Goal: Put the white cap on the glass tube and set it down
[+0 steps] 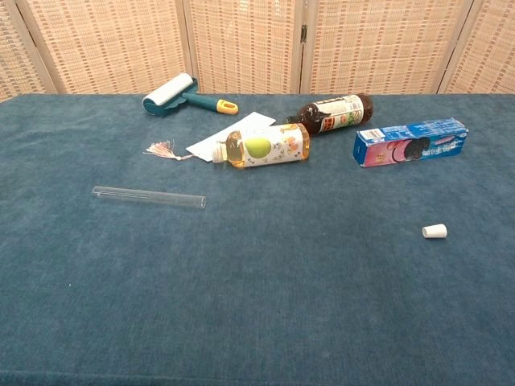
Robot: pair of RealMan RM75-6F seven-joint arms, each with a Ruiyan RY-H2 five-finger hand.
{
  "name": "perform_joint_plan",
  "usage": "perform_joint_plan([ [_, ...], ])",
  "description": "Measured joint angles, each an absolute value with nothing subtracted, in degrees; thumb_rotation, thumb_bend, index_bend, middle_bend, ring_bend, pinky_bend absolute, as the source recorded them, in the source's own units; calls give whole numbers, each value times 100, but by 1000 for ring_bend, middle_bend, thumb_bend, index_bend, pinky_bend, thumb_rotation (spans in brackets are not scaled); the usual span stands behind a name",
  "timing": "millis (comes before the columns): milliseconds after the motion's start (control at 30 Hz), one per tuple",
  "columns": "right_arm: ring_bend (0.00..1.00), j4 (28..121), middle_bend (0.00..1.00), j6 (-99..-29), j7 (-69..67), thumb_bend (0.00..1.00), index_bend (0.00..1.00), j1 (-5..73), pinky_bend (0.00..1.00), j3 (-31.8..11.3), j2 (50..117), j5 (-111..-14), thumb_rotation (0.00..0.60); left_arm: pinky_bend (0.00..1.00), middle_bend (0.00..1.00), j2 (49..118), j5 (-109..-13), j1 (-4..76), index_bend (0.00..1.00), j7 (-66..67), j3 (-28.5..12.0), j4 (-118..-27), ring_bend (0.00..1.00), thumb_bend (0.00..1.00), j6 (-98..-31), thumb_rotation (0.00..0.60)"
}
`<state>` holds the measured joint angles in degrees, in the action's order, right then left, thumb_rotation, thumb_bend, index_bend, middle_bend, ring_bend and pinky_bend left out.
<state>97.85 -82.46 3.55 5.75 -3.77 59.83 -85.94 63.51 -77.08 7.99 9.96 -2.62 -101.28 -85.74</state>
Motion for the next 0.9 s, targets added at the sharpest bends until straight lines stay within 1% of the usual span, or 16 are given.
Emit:
perform_joint_plan([
  [200, 258, 9751, 314, -8352, 261, 262, 190, 564, 265, -425, 5984, -8604, 600, 257, 231, 6542, -8017, 721, 122, 668, -339, -9822, 269, 295, -8845, 600],
  [633, 258, 9799, 314, -8483, 239, 262, 190, 502, 265, -436, 5918, -8611, 600, 256, 231, 6616, -8121, 762, 135, 688, -475, -9843, 272, 295, -8786, 600],
  [700, 258, 9833, 314, -8490, 263, 262, 190, 509, 265, -452, 5887, -8615, 600, 256, 235, 6648, -8145, 852, 143, 681, -546, -9824, 292, 295, -8728, 600],
  [767, 258, 9858, 314, -8490, 282, 263, 190, 523, 265, -470, 5865, -8614, 600, 262, 268, 6688, -8191, 981, 159, 701, -641, -9798, 344, 295, -8665, 600],
  [800, 258, 9870, 314, -8491, 294, 262, 190, 534, 265, -482, 5859, -8618, 600, 287, 295, 6711, -8216, 1044, 168, 716, -687, -9782, 372, 295, -8637, 600],
  [833, 258, 9875, 314, -8492, 300, 262, 190, 543, 265, -490, 5857, -8625, 600, 342, 336, 6738, -8241, 1113, 178, 738, -733, -9764, 412, 295, -8606, 600],
  [867, 258, 9878, 314, -8490, 303, 262, 190, 552, 265, -495, 5858, -8630, 600, 409, 374, 6778, -8274, 1214, 186, 771, -796, -9739, 451, 295, -8554, 600],
  [900, 258, 9881, 314, -8481, 307, 262, 190, 565, 265, -499, 5861, -8639, 600, 504, 427, 6810, -8296, 1299, 196, 801, -841, -9720, 506, 295, -8501, 600],
])
